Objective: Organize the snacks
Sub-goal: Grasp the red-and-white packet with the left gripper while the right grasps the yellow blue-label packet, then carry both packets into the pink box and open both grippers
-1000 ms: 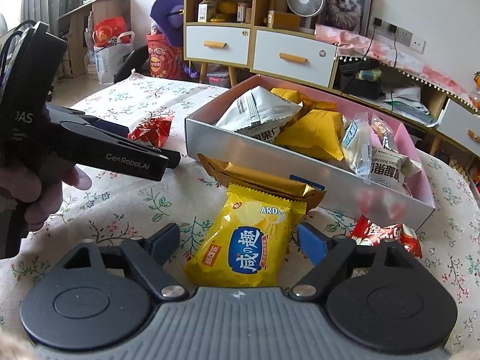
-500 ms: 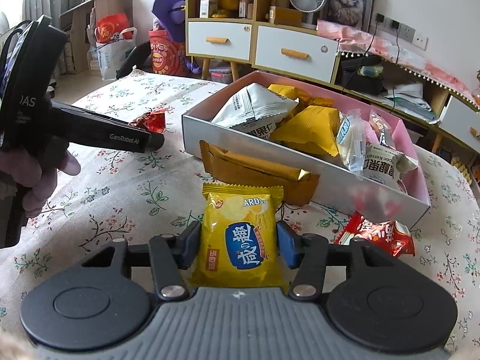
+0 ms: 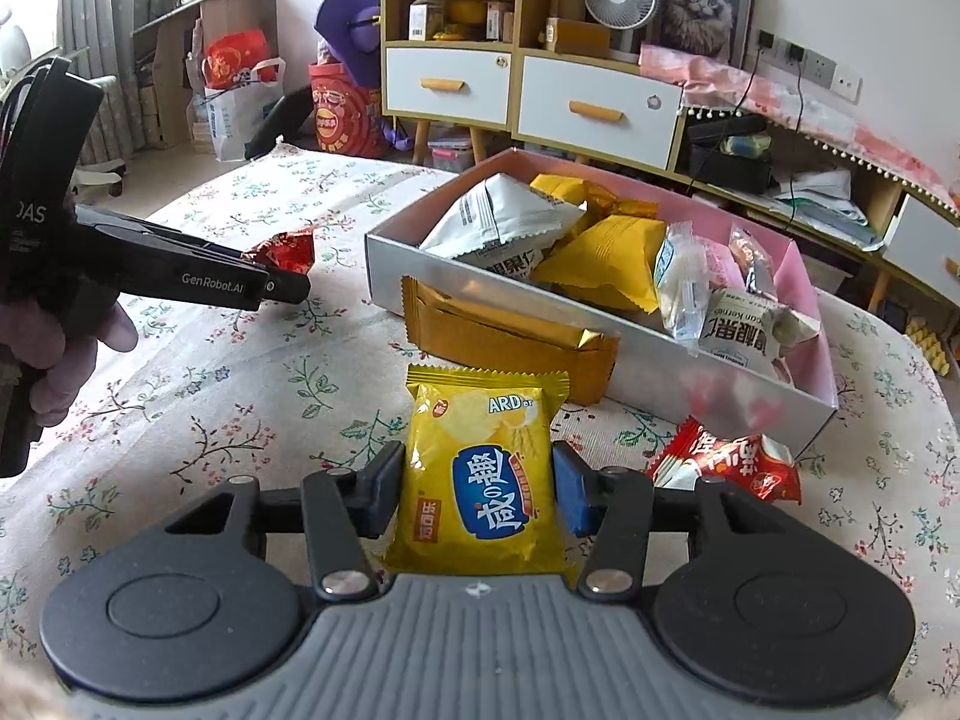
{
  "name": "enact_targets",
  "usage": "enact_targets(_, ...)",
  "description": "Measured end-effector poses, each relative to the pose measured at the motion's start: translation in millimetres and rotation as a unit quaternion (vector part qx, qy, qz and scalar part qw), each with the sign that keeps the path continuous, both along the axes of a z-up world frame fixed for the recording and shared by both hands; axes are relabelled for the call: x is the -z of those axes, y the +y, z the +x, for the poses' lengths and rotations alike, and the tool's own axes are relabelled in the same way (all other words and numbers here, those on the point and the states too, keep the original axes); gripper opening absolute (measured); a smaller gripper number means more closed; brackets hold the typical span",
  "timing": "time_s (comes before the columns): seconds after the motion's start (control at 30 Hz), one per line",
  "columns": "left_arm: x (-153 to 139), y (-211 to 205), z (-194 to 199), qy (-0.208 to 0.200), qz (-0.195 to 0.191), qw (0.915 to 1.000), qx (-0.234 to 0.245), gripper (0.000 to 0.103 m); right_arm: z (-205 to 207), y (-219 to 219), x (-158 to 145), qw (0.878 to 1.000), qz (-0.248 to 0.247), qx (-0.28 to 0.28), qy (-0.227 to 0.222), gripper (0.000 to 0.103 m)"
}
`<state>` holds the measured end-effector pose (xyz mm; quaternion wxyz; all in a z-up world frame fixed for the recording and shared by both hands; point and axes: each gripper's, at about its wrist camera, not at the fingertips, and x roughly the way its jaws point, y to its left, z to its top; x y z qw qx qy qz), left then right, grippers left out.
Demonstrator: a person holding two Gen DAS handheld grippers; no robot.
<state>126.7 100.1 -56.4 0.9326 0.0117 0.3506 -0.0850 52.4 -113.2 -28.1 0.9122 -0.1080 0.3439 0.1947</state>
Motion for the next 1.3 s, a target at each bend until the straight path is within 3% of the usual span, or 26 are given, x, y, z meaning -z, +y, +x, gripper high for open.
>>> enact_targets(0.33, -17, -5, -9, 0.011, -0.017, 0.9997, 0.017, 0.034, 2, -9, -17, 1.0, 0.016, 0.01, -0.014, 0.048)
enact_targets(0.87, -54, -26, -1, -0.005, -0.064, 0.9976, 0.025, 0.034, 25, -45, -42, 0.995, 0.055, 0.07, -0.051, 0.048)
enact_targets(1.17, -66, -45, 34, -0.007, -0.095, 0.9951, 0.029, 0.034, 51, -70, -47, 0.988, 0.088, 0.114, -0.063, 0.048)
enact_targets(1.3, -65, -61, 58, -0.002, -0.072, 0.9968, 0.035, 0.034, 67, -78, -47, 0.984, 0.106, 0.133, -0.058, 0.048)
